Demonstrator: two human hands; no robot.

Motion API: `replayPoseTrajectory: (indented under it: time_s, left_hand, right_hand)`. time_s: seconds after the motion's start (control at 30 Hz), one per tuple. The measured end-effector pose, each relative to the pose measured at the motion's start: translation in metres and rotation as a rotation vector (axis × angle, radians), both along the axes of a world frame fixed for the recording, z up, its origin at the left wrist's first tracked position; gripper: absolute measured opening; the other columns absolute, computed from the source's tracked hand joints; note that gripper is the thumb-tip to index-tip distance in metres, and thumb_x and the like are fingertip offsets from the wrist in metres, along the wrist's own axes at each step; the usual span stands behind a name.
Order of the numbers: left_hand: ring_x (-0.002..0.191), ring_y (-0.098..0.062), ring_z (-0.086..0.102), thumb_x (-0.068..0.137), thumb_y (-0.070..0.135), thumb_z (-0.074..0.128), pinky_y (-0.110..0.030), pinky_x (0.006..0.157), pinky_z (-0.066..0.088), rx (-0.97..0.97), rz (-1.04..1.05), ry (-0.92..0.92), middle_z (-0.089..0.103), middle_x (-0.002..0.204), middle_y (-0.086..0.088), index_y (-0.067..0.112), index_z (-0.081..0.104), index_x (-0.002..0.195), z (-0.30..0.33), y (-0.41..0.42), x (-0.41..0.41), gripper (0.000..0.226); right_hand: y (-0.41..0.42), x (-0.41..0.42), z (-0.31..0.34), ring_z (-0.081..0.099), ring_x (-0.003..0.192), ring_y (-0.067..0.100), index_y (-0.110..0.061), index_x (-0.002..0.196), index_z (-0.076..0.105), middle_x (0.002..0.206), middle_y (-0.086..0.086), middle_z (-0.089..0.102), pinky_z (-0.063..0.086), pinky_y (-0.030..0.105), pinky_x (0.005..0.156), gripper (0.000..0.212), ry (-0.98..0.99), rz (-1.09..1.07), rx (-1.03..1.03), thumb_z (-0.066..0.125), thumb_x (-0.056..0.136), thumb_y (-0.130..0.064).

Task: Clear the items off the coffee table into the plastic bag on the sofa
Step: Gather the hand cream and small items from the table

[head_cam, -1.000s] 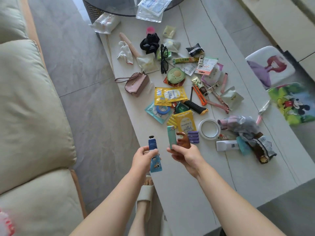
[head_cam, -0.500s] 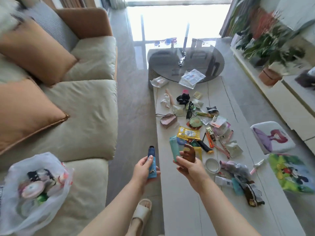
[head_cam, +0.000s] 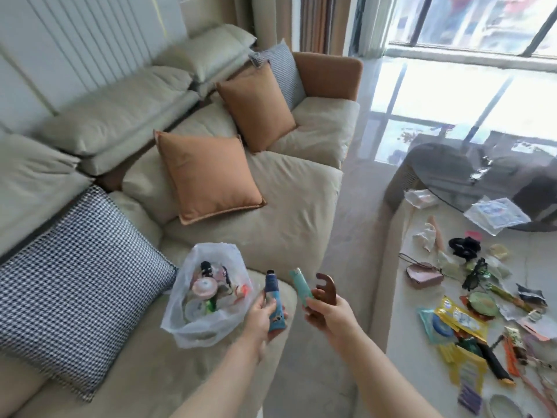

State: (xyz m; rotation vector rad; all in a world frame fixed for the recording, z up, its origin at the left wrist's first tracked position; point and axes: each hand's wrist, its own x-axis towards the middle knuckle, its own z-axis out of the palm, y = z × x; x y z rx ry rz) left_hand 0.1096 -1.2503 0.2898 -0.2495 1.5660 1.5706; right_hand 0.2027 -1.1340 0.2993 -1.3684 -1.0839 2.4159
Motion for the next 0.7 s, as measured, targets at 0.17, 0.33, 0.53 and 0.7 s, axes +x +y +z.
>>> replayPoseTrajectory:
  time_s: [0.17, 0.33, 0.53, 0.7]
  left_hand:
    - [0.064, -0.020, 0.056, 0.093, -0.006, 0.039, -0.027, 0.060, 0.042, -0.092, 0.083, -0.033, 0.060, 0.078, -0.006, 0.022, 0.052, 0.117, -0.026, -0.053, -0.074, 0.039]
    - [0.072, -0.022, 0.058, 0.089, -0.006, 0.050, -0.028, 0.057, 0.045, -0.215, 0.130, -0.064, 0.062, 0.096, -0.013, 0.016, 0.053, 0.117, -0.060, -0.085, -0.140, 0.036]
    - [0.055, -0.014, 0.053, 0.089, 0.008, 0.059, -0.019, 0.044, 0.036, -0.311, 0.151, -0.139, 0.062, 0.079, -0.008, 0.008, 0.061, 0.113, -0.116, -0.092, -0.203, 0.024]
    - [0.063, -0.017, 0.055, 0.090, 0.009, 0.060, -0.024, 0.053, 0.041, -0.348, 0.201, -0.146, 0.061, 0.076, -0.004, 0.009, 0.062, 0.118, -0.164, -0.083, -0.241, 0.028]
  right_hand:
    - [-0.043, -0.084, -0.027, 0.057, 0.066, 0.023, -0.009, 0.090, 0.053, 0.081, 0.013, 0.059, 0.049, 0.030, 0.059, 0.023, -0.162, 0.103, -0.001, 0.065, 0.079, 0.007]
    - [-0.069, -0.156, -0.067, 0.049, 0.061, 0.019, -0.013, 0.091, 0.051, 0.080, 0.008, 0.053, 0.046, 0.028, 0.055, 0.027, -0.316, 0.162, 0.033, 0.065, 0.078, 0.006]
    - [-0.083, -0.225, -0.129, 0.056, 0.065, 0.021, -0.014, 0.085, 0.055, 0.076, 0.009, 0.059, 0.048, 0.028, 0.056, 0.021, -0.397, 0.227, 0.045, 0.065, 0.081, 0.003]
    - [-0.079, -0.261, -0.186, 0.054, 0.063, 0.020, -0.009, 0.090, 0.055, 0.080, 0.012, 0.058, 0.047, 0.025, 0.050, 0.017, -0.468, 0.304, 0.103, 0.063, 0.081, 0.003]
